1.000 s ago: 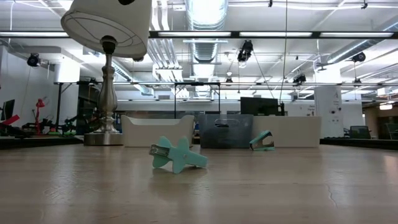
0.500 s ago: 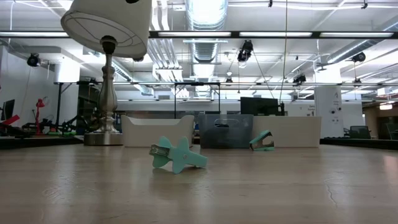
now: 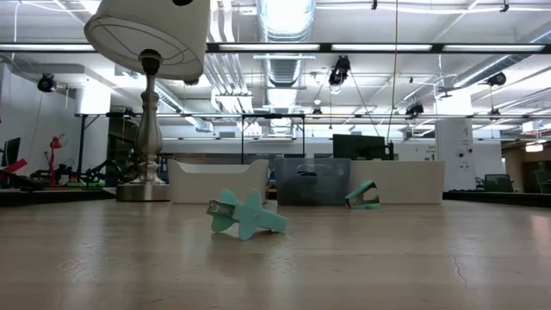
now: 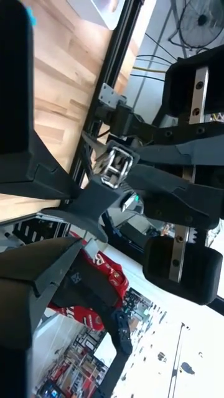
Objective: Pick and place Stapler, Stapler remover, tape
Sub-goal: Put the black staple remover into the left white bin
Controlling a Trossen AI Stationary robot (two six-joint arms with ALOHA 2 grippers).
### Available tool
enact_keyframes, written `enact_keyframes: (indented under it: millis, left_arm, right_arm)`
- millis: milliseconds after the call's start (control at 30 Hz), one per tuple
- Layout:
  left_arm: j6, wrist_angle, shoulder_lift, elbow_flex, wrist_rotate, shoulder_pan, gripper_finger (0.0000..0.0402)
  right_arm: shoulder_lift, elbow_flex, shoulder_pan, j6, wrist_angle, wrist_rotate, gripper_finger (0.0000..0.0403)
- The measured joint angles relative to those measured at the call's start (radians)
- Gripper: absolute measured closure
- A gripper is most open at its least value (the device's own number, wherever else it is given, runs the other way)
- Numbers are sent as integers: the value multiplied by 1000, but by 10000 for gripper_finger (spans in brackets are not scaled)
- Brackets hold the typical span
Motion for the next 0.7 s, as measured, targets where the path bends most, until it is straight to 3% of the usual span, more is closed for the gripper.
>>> enact_keyframes:
  millis: [167, 467, 700]
  left_arm:
    - [-12, -6, 0, 0, 3, 0, 308]
    - [-6, -12, 0, 0, 31, 1, 389]
    - [-3, 4, -2, 0, 33, 1, 388]
  right_arm:
    - [2, 0, 0, 1, 1, 0, 394]
    - [2, 0, 0, -1, 5, -3, 394]
    - [3, 0, 0, 3, 49, -3, 394]
